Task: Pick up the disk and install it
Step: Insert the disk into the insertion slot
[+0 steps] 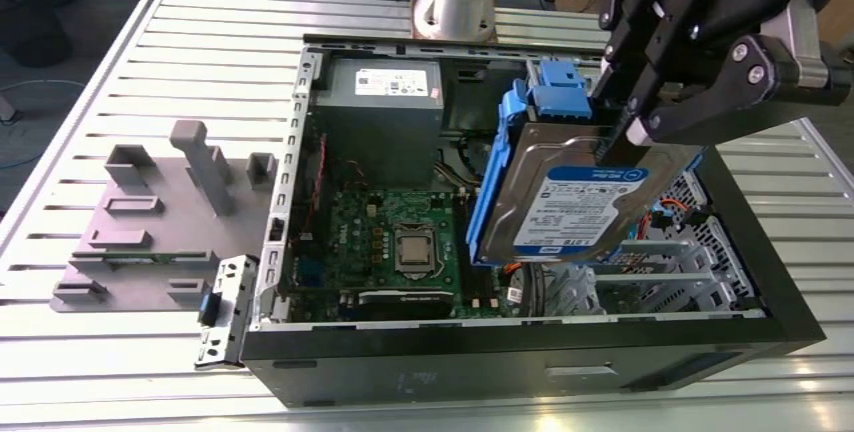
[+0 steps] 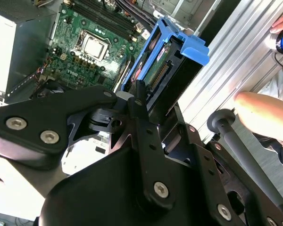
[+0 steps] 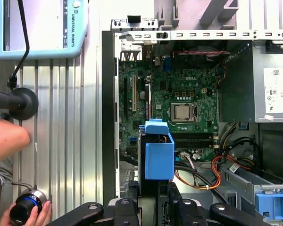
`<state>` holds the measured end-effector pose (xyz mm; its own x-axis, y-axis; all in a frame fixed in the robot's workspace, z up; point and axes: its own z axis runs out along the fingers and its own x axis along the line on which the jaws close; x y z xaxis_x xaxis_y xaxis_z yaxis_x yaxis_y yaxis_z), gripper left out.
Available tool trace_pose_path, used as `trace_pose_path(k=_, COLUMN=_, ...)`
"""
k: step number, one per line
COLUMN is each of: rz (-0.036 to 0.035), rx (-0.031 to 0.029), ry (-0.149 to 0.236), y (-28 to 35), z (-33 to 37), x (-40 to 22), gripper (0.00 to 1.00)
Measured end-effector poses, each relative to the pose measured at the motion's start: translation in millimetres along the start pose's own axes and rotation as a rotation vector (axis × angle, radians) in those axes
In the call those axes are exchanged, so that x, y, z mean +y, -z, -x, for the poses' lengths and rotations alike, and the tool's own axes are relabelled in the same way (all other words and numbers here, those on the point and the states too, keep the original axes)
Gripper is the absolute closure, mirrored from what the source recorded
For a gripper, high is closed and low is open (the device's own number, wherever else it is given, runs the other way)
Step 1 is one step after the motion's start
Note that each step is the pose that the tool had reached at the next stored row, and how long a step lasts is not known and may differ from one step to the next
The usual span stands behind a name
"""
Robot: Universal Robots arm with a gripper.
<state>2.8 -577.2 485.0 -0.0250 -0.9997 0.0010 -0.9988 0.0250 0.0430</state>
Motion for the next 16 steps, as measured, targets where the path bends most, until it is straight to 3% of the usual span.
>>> trace_pose_path(k=16, rz=0.0000, rx=0.0000, ry=0.000, y=0.8, z=0.7, x=-27.1, gripper=0.65)
